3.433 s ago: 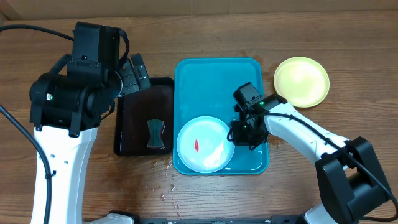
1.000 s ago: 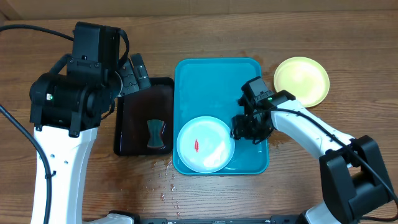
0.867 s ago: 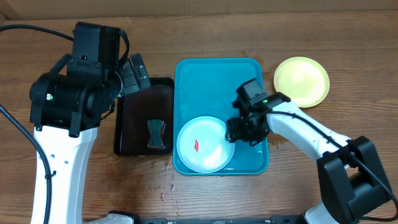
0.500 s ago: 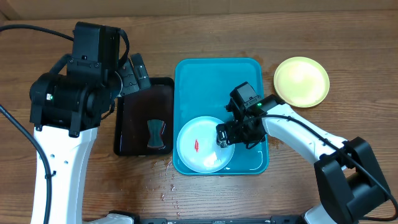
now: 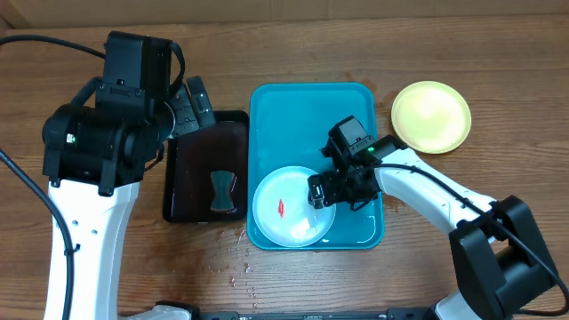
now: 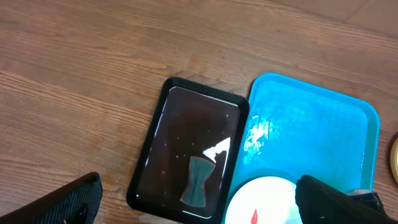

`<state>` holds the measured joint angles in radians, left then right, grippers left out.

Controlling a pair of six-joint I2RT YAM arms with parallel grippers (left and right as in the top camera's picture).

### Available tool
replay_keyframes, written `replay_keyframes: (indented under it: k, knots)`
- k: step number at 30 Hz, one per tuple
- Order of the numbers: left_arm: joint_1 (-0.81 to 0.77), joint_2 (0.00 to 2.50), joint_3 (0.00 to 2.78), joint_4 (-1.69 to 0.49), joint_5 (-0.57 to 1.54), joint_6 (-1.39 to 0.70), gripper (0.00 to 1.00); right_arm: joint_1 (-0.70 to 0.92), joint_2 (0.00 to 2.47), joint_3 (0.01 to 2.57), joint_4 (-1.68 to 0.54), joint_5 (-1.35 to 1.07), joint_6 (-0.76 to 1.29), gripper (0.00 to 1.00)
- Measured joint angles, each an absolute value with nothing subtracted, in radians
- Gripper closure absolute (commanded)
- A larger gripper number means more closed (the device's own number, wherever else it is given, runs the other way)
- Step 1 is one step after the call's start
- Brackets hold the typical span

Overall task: Clean dirty plates on tray and stack at the side
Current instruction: 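Drag the white plate up and right across the blue tray with the right gripper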

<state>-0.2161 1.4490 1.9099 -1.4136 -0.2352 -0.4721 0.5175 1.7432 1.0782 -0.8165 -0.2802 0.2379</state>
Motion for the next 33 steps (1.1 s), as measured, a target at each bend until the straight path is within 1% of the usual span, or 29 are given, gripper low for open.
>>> replay_keyframes:
  k: [4,5,6,8,9,11,16,19,20,22,33]
  knots:
    - [-0.216,1.449,1.910,-1.414,-0.235,-0.472,0.00,0.517,1.743,1.078,-0.817,-0.274,0.236,0.00]
    - [-0.216,1.449,1.910,-1.414,-0.235,-0.472,0.00,0.518,1.743,1.078,-0.818,-0.273,0.235,0.18]
    - [-0.216,1.449,1.910,-1.414,-0.235,-0.472,0.00,0.517,1.743,1.078,-0.820,-0.270,0.229,0.43]
    - [-0.216,1.449,1.910,-1.414,-0.235,-0.472,0.00,0.517,1.743,1.078,-0.823,-0.263,0.233,0.79]
    - [-0.216,1.449,1.910,-1.414,-0.235,-0.472,0.00,0.518,1.743,1.078,-0.823,-0.260,0.234,0.81]
    - [-0.216,1.449,1.910,-1.414,-0.236,-0.472,0.00,0.517,1.743,1.078,-0.823,-0.254,0.236,0.80]
    - [-0.216,1.449,1.910,-1.414,-0.235,-0.472,0.00,0.517,1.743,1.051,-0.803,-0.247,0.236,0.74]
    - [-0.216,1.449,1.910,-1.414,-0.235,-0.472,0.00,0.517,1.743,1.013,-0.778,-0.243,0.235,0.75]
    - [-0.216,1.449,1.910,-1.414,-0.235,-0.472,0.00,0.517,1.744,1.002,-0.773,-0.241,0.235,0.78]
    - [-0.216,1.449,1.910,-1.414,-0.235,-0.472,0.00,0.518,1.744,0.994,-0.769,-0.235,0.229,0.95]
    - [-0.216,1.449,1.910,-1.414,-0.235,-0.472,0.00,0.490,1.744,1.002,-0.718,-0.198,0.262,0.96]
